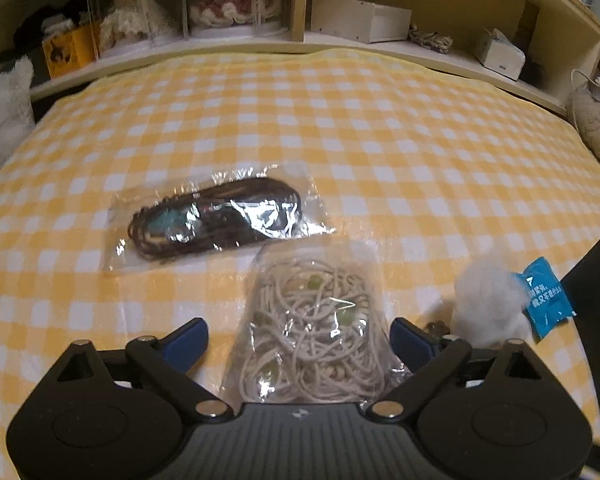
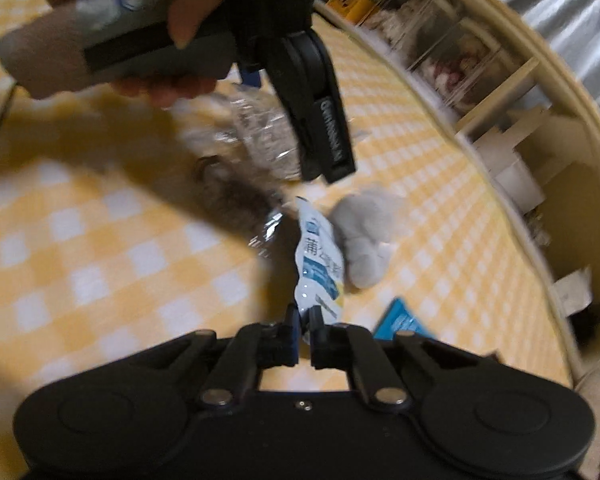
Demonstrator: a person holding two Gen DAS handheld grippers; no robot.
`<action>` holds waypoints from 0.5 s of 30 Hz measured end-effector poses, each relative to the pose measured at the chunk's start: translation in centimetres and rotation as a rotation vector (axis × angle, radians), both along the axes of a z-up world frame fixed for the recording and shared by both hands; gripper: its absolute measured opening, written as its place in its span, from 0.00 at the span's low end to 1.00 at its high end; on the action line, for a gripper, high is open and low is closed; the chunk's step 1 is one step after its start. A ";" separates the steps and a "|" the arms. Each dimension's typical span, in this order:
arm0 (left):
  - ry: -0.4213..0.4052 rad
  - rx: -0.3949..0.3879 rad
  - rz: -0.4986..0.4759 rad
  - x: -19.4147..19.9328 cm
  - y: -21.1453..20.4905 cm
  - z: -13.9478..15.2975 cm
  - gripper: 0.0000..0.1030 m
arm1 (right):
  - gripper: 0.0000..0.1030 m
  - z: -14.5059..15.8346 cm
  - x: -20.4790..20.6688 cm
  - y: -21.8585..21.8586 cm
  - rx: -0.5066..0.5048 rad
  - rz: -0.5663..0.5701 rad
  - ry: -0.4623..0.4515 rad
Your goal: Organize soft objects
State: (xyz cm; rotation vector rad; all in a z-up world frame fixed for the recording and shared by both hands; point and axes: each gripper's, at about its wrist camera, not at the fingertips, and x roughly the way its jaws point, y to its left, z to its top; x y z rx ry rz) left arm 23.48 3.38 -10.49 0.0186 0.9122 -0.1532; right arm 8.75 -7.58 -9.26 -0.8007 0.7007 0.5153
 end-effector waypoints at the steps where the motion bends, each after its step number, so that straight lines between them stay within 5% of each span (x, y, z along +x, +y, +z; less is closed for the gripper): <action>1: 0.005 -0.004 -0.004 -0.1 0.0 -0.1 0.89 | 0.05 0.2 -0.5 -0.1 0.010 0.006 0.025; 6: 0.019 0.019 -0.026 -0.5 -0.6 -0.5 0.80 | 0.15 1.1 -1.4 -0.3 0.069 0.040 0.120; 11: 0.018 0.025 -0.028 -0.7 -0.5 -0.5 0.77 | 0.47 2.8 -1.1 -1.3 0.251 0.000 0.212; 15: 0.023 0.037 -0.030 -0.9 -0.1 -0.3 0.76 | 0.62 3.9 0.0 -2.6 0.387 -0.069 0.230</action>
